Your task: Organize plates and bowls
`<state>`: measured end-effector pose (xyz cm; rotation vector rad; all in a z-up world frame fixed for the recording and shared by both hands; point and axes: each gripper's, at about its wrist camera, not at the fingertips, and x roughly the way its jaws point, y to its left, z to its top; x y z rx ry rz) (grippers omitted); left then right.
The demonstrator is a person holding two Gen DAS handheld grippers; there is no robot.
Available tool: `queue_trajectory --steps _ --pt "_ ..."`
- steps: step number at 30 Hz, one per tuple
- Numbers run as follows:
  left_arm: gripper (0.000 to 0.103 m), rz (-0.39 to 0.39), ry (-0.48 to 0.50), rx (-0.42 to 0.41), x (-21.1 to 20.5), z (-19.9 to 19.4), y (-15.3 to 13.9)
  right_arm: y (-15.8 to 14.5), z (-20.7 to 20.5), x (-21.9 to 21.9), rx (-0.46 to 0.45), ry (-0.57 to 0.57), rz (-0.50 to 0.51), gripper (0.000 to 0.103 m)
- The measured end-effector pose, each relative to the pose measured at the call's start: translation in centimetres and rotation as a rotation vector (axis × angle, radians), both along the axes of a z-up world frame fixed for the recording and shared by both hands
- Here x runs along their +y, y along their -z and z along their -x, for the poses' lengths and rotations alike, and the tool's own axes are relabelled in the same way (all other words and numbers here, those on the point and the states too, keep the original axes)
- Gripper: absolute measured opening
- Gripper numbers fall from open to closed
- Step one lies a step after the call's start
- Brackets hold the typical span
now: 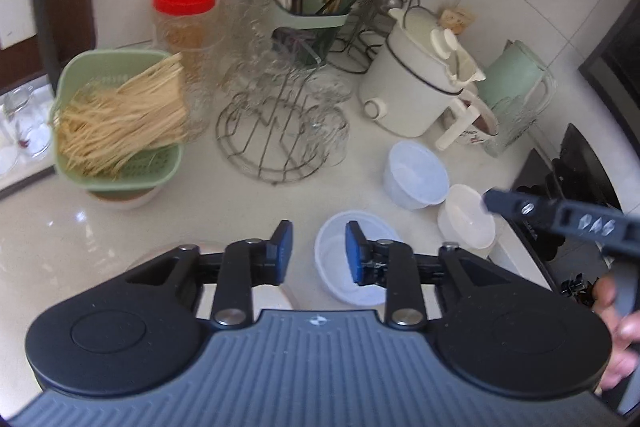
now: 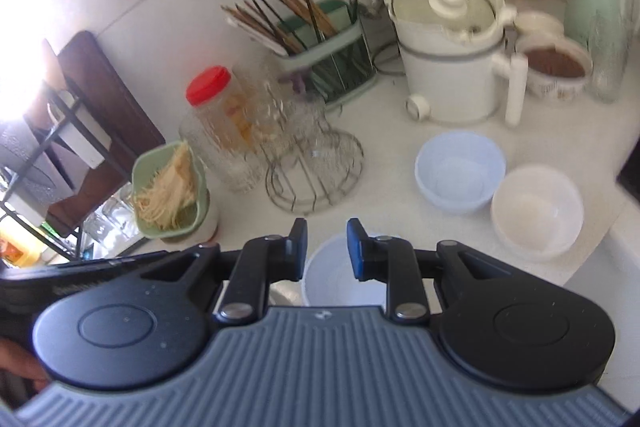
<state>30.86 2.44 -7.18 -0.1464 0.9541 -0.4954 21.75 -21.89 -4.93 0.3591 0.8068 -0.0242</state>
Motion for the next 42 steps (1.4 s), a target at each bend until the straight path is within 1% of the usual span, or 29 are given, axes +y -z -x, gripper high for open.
queue_trajectory --steps 2,3,6,8,11,12,15,17,19,20,22,23,26,29,32,35,38,40,42 --pt "0.038 -0.014 0.028 -0.002 -0.8 -0.9 0.3 -1.4 -0.2 -0.8 0.008 0.002 0.052 0.026" --pt "0.038 -0.021 0.033 0.011 -1.3 -1.5 0.4 -2.2 -0.2 -1.3 0.011 0.005 0.073 0.026" --pt "0.038 -0.010 0.086 0.039 -2.9 -3.1 0.6 -4.0 -0.2 -3.0 0.060 0.048 0.152 0.026" --pt "0.038 -0.021 0.107 0.032 -3.8 -3.8 0.3 -5.1 -0.2 -4.2 0.084 0.088 0.168 0.026" --pt "0.038 -0.031 0.135 0.040 -4.9 -4.9 0.0 -7.1 -0.3 -4.9 0.081 0.118 0.225 0.026" --pt "0.038 -0.046 0.145 0.047 -5.3 -5.3 0.0 -7.7 -0.5 -5.0 0.081 0.119 0.242 0.026" --pt "0.038 -0.082 0.184 0.036 -6.3 -6.2 -0.1 -9.0 -1.6 -5.2 0.119 0.106 0.248 0.026" --pt "0.038 -0.079 0.192 0.048 -6.7 -6.4 0.1 -9.5 -2.2 -5.3 0.111 0.129 0.227 0.026" --pt "0.038 -0.075 0.192 0.049 -7.1 -6.6 0.2 -9.3 -3.0 -4.8 0.097 0.107 0.259 0.025" --pt "0.038 -0.075 0.195 0.050 -7.3 -6.7 0.2 -9.0 -3.3 -4.7 0.102 0.109 0.262 0.026" --pt "0.038 -0.067 0.190 0.045 -7.7 -6.8 0.3 -8.3 -3.5 -4.7 0.114 0.088 0.231 0.026" --pt "0.038 -0.059 0.196 0.049 -8.0 -7.0 0.2 -8.0 -3.8 -4.6 0.125 0.070 0.237 0.025" --pt "0.038 -0.051 0.221 0.069 -8.4 -7.5 -0.8 -7.3 -4.3 -5.3 0.177 0.044 0.215 0.025" --pt "0.038 -0.059 0.205 0.053 -8.3 -7.9 -1.7 -6.8 -3.7 -6.7 0.169 0.058 0.200 0.025" --pt "0.038 -0.044 0.195 0.048 -8.9 -8.1 -1.9 -5.5 -3.4 -8.7 0.193 0.083 0.188 0.025" --pt "0.038 -0.039 0.193 0.041 -10.4 -8.0 -1.3 -3.8 -3.5 -10.8 0.210 0.102 0.189 0.026" --pt "0.038 -0.028 0.194 0.036 -12.1 -8.0 -0.4 -2.6 -3.3 -13.4 0.185 0.138 0.132 0.026" --pt "0.038 -0.019 0.191 0.041 -13.2 -8.1 0.2 -1.5 -3.1 -14.5 0.178 0.158 0.127 0.026" --pt "0.038 -0.030 0.185 0.036 -14.4 -8.2 0.6 -0.5 -3.0 -15.3 0.175 0.166 0.123 0.026"
